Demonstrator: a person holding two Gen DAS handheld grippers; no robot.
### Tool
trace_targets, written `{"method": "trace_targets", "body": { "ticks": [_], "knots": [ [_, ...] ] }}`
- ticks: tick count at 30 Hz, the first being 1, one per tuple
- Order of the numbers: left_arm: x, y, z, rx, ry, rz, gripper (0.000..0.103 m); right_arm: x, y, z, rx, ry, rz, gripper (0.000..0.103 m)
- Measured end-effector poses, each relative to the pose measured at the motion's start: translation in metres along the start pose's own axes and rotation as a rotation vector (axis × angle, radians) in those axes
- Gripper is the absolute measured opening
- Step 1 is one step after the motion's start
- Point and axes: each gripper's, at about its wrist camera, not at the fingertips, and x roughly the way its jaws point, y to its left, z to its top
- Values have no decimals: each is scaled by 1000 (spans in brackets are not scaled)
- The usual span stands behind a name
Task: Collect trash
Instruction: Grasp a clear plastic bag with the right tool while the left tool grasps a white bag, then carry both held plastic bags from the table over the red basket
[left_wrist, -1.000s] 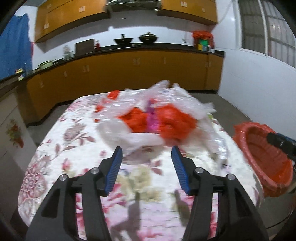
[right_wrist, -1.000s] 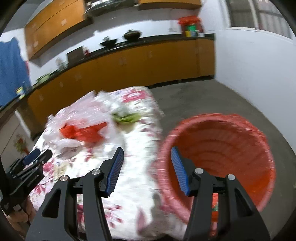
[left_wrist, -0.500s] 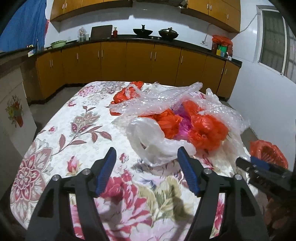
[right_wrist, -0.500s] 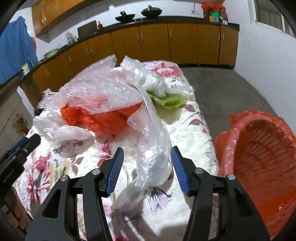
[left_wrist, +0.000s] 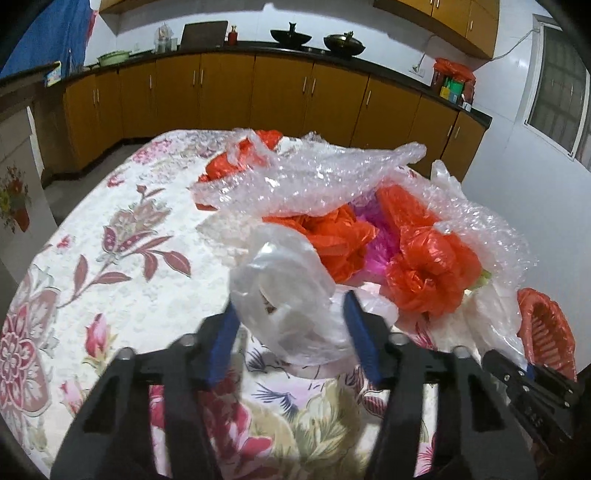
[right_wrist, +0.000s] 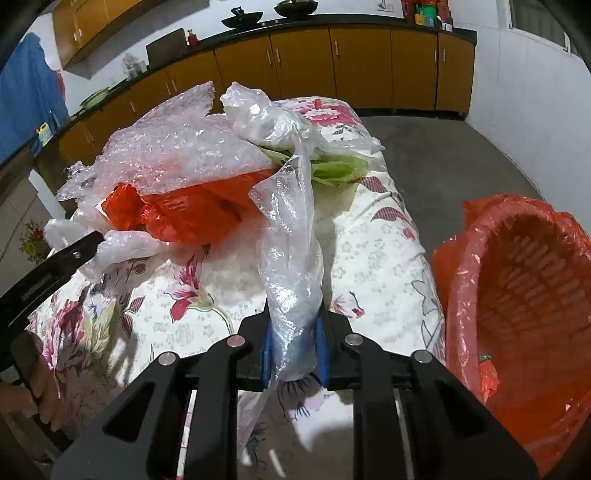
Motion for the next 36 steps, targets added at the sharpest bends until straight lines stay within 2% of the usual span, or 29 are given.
{"method": "trace_targets", "body": {
  "ticks": [1, 3, 6, 20, 36],
  "knots": [
    [2, 0, 0, 1, 8, -5, 36, 0, 0, -1, -2, -1, -1, 19],
    [5, 1, -1, -4, 17, -16, 25, -2, 1, -3, -5, -3, -3, 20],
    [1, 3, -2, -5, 4, -24, 17, -7, 1, -6, -6, -7, -3, 20],
    [-44, 9, -19, 29, -45, -44, 16, -47, -11, -16, 9, -57, -12, 20],
    [-66, -11, -24, 64, -58, -100, 16, -71, -20, -21, 29, -94, -18, 20]
  ]
}}
